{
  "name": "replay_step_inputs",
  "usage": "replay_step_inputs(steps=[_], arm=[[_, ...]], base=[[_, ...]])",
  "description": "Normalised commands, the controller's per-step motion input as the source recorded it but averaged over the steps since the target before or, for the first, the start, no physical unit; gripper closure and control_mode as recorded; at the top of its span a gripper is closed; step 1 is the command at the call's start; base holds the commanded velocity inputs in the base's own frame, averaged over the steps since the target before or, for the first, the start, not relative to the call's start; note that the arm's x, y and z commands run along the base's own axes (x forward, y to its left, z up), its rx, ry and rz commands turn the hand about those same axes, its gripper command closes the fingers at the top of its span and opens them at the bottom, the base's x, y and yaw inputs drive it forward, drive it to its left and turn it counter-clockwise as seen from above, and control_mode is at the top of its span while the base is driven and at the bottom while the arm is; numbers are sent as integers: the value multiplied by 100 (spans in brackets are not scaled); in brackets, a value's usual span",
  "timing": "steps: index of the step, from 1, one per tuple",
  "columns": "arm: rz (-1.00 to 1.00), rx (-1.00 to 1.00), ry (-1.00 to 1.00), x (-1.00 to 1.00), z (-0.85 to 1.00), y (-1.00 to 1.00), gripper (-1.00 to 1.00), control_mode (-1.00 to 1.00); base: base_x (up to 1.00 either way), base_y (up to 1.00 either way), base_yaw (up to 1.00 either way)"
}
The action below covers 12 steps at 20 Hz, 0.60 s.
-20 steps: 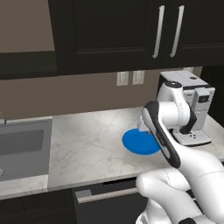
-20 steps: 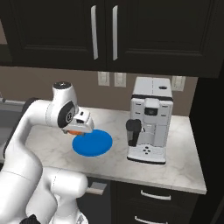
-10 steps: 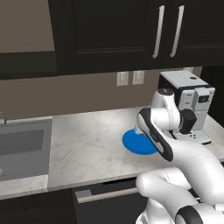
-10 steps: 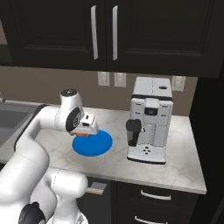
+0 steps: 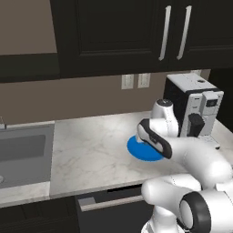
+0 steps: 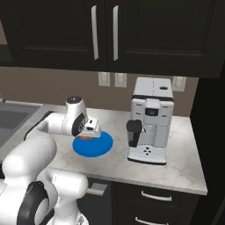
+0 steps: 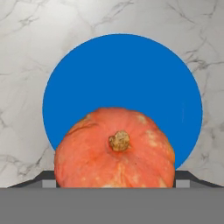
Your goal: Pick squash from the fridge and place it on the plate on the counter.
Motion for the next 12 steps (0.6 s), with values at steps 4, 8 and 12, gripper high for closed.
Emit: replay_step_inputs(steps=[4,8,12], arm=[[0,0,0,28,-19,-1,100,-100],[0,0,0,22,-11,-1,100,-100],[0,0,0,23,-12,-6,100,-100]], base=[[0,0,0],[0,0,0],[0,0,0]])
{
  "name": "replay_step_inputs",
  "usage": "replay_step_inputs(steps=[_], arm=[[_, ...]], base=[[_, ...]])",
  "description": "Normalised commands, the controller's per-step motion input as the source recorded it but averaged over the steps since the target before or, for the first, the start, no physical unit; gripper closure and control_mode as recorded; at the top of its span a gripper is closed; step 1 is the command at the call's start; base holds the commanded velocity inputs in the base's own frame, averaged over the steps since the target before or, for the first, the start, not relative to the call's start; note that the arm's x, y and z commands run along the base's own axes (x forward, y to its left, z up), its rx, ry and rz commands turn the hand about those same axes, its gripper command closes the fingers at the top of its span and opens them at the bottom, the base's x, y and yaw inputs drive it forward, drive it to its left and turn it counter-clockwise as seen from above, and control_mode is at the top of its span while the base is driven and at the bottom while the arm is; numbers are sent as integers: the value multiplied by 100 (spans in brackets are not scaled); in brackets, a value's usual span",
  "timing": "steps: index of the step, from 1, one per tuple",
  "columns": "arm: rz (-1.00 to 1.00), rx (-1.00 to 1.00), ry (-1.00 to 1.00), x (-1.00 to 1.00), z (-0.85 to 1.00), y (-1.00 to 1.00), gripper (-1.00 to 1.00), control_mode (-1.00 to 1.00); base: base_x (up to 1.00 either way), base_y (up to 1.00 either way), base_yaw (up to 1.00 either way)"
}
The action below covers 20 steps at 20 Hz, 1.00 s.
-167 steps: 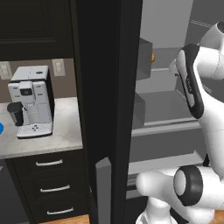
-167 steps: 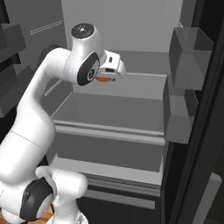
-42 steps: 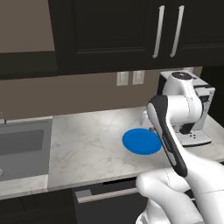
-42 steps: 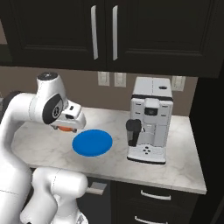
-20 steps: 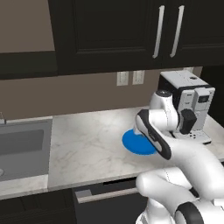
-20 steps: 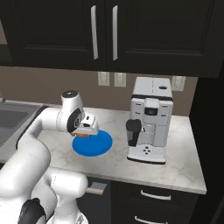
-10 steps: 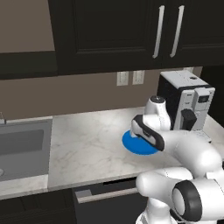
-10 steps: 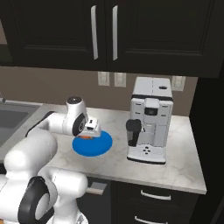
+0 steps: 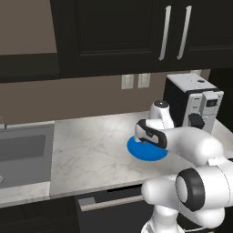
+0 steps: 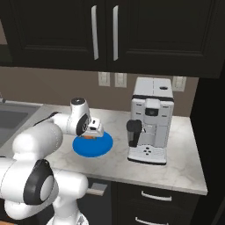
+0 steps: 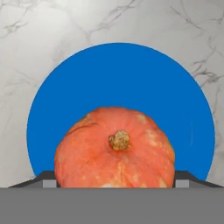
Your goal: Pick squash from the fridge and place it on the plate on the counter.
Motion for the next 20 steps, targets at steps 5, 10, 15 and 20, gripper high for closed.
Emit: replay_step_inputs(steps=[5,10,15,20], arm=[[1,0,0,14,-23,-2,100,-100],[0,0,0,8,-18,0,100,-100],[0,0,0,1,-14,0,100,-100],[0,0,0,3,-17,0,100,-100]], base=[[0,0,0],[0,0,0],[0,0,0],[0,0,0]])
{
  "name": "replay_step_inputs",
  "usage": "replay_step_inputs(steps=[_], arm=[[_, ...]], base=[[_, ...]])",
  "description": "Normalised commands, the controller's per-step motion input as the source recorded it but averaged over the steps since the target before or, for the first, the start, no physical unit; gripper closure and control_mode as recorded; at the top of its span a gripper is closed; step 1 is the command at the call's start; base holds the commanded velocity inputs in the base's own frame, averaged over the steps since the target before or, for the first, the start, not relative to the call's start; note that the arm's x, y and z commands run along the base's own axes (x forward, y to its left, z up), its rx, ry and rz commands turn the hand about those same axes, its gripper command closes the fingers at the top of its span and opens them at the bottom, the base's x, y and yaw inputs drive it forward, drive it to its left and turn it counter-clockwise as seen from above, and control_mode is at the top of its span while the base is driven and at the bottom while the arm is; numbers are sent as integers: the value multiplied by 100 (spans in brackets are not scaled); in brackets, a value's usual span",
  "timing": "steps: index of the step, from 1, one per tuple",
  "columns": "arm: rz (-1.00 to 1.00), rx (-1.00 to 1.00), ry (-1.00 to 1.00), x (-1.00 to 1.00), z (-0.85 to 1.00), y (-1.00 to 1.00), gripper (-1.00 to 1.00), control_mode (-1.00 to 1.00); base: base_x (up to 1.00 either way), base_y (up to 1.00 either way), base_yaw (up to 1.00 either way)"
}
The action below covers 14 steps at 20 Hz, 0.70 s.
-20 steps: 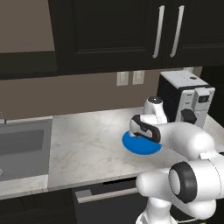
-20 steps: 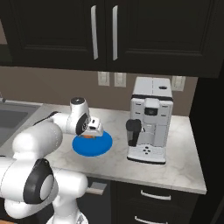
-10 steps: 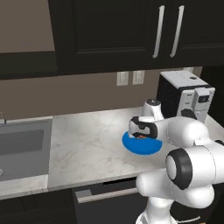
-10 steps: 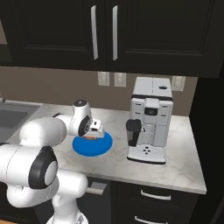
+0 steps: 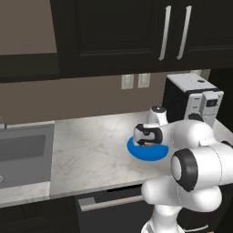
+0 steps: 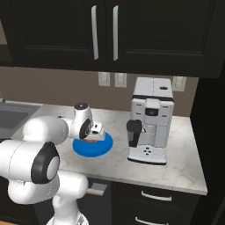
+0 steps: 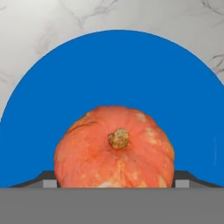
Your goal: Pick squash from the fridge and place it on the plate on the counter.
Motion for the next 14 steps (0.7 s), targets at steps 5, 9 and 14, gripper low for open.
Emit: replay_step_inputs(steps=[5,9,14], arm=[[0,0,0,9,-21,0,100,-100],[0,0,0,11,-14,0,100,-100],[0,0,0,9,-9,0,100,-100]], base=[[0,0,0],[0,0,0],[0,0,0]])
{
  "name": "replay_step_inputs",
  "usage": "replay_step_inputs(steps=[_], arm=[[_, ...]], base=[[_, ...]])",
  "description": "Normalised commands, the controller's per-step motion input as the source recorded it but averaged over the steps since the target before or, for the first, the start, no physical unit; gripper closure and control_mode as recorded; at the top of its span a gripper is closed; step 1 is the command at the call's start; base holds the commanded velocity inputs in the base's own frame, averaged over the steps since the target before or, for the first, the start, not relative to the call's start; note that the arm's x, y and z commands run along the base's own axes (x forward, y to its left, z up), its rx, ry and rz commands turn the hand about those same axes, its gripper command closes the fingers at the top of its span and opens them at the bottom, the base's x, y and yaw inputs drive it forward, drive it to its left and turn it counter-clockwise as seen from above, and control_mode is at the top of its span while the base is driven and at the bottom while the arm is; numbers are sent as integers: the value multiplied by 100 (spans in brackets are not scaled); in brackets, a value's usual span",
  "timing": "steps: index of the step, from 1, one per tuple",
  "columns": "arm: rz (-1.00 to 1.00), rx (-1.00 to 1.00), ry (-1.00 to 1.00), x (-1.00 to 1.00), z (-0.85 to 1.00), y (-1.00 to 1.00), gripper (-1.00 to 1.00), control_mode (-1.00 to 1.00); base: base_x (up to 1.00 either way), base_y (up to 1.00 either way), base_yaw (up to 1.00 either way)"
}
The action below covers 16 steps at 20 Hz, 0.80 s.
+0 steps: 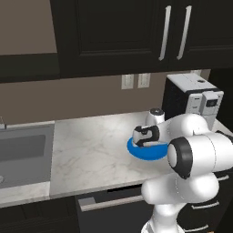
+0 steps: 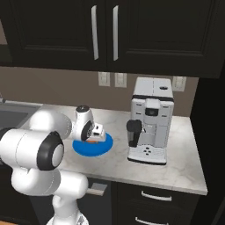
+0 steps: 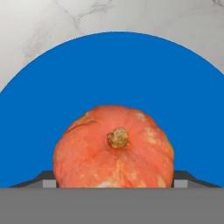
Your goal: Pick squash from the fridge and place it on the plate on the counter.
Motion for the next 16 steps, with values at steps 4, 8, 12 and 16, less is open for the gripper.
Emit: replay_step_inputs(steps=[4,8,12,16], arm=[[0,0,0,4,-2,0,-100,-100],[0,0,0,0,0,0,-100,-100],[0,0,0,0,0,0,-100,-100],[0,0,0,0,0,0,-100,-100]], base=[[0,0,0],[0,0,0],[0,0,0],[0,0,0]])
